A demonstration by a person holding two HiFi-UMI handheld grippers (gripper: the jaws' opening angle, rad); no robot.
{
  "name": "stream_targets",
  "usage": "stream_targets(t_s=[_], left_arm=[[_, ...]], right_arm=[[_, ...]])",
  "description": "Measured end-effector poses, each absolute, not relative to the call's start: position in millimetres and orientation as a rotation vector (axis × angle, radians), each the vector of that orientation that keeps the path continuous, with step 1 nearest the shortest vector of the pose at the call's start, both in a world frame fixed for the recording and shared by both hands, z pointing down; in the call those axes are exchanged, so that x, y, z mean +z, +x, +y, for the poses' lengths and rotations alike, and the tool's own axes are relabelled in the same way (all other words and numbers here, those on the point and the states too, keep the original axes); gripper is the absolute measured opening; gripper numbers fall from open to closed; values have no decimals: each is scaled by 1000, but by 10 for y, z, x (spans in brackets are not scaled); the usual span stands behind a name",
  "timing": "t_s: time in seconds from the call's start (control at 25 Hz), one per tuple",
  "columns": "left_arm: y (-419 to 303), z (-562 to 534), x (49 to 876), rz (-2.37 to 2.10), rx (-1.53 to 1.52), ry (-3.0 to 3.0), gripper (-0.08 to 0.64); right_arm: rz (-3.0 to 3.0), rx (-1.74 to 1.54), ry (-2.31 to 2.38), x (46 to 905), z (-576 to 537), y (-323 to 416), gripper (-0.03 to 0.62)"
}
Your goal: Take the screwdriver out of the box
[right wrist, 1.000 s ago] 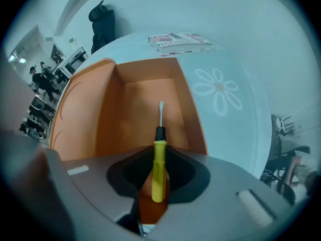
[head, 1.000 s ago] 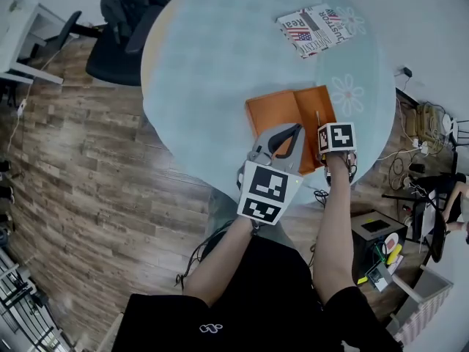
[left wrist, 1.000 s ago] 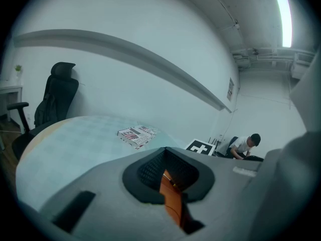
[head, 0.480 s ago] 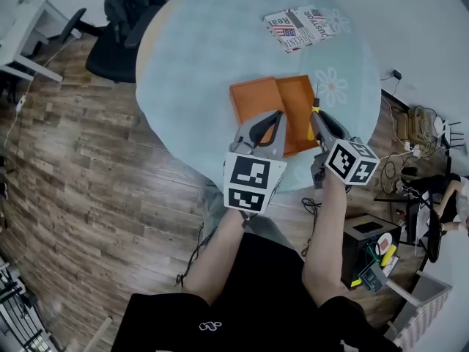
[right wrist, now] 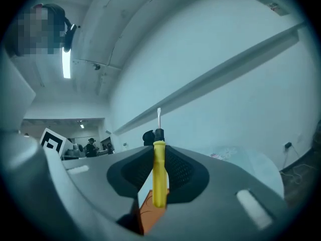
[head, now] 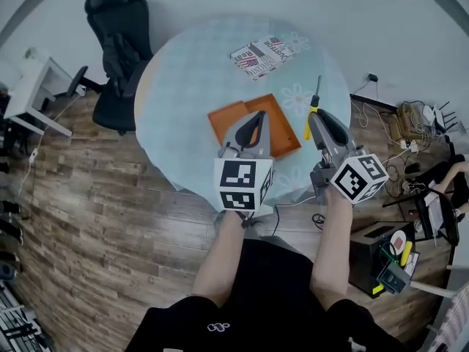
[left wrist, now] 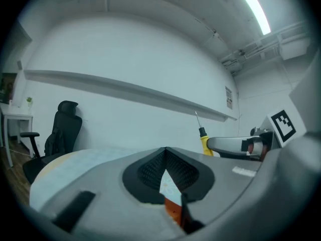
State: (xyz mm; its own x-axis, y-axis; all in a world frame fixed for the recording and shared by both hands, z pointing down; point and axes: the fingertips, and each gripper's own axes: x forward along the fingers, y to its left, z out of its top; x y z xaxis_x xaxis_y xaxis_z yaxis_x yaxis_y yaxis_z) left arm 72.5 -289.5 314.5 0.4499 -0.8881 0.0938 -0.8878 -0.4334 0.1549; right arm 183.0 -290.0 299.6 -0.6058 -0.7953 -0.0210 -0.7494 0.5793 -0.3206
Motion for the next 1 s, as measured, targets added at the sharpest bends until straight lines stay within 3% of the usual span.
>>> stream_targets(t_s=[1.0], left_arm=[[853, -2633, 2876, -1599, 39, 2604, 3]], right_arm=[[2607, -334, -1299, 2839, -2679, 2033, 83]])
